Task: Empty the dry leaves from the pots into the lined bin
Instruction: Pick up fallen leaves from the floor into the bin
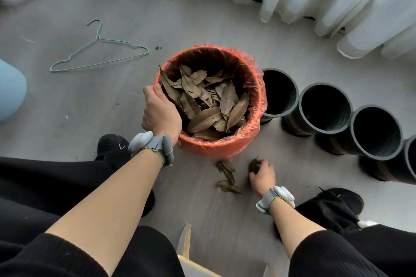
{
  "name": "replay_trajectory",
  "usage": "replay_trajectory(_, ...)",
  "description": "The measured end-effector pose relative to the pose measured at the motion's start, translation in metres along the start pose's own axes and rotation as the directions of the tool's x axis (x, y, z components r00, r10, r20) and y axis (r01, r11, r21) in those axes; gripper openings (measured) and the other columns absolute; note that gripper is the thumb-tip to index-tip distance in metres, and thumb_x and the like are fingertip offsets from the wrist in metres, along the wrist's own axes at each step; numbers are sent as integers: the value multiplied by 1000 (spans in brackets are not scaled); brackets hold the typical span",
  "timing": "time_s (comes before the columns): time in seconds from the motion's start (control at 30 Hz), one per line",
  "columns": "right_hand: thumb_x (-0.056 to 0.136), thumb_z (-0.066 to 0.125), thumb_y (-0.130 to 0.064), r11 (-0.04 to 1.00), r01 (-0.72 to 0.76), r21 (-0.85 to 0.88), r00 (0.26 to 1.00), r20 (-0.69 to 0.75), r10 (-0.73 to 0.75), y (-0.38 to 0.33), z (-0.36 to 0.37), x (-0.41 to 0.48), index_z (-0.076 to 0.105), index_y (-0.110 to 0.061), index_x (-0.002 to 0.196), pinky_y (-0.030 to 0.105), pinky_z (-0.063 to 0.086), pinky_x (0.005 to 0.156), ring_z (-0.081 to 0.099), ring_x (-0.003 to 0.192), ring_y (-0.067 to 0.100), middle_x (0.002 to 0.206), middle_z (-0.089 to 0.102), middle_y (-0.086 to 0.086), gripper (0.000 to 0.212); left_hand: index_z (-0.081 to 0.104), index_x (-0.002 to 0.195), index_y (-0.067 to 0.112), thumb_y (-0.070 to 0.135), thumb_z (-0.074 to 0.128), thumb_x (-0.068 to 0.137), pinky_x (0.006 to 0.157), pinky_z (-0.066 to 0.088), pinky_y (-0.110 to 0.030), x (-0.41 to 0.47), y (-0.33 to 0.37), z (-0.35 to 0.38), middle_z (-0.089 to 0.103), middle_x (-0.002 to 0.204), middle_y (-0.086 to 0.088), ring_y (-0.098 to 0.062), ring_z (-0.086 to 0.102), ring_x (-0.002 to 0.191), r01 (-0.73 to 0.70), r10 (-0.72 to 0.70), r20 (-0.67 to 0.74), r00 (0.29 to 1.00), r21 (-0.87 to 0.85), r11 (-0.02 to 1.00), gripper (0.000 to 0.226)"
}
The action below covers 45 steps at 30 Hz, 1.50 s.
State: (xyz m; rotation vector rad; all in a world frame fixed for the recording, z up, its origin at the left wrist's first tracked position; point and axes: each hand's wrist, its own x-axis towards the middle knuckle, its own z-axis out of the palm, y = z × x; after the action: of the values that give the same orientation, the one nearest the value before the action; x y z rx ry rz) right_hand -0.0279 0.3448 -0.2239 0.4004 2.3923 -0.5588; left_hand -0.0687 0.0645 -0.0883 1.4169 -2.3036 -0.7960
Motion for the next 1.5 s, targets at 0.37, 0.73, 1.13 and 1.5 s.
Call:
replay_trajectory(0.37,63,63,-69,540,638,-548,762,353,-543,-32,25,-9,25,-20,146,42,47,86,40,118,32,137,36,9,104,44,107,16,43,19,104,62,33,-37,2,4,-4,63,90,-5,-35,58,79,5,-5,28,1000,8,1000,36)
replay_trajectory(0.73,87,45,-13,371,677,-635,690,372,-621,-41,45,-18,48,-14,127,38,44,68,43,118,37,142,37,15,40,44,106,17,42,20,104,60,31,-36,2,2,-4,54,83,4,-23,46,68,7,-7,16,1000,9,1000,35)
replay_trajectory(1.13,83,62,-11,745,570,-348,822,269,-503,-27,37,-4,60,-5,114,38,48,80,50,106,35,121,46,16,32,44,106,15,42,20,104,62,32,-36,4,0,-1,60,86,-2,-35,57,78,4,-4,10,1000,31,1000,36)
replay_trajectory(1.5,78,70,-14,978,205,49,978,-45,-203,8,-15,-30,69,-7,90,24,35,72,59,90,27,96,58,11,14,44,109,13,41,20,104,62,31,-39,8,-9,-3,65,97,-13,-41,58,83,-16,15,15,1000,37,999,37)
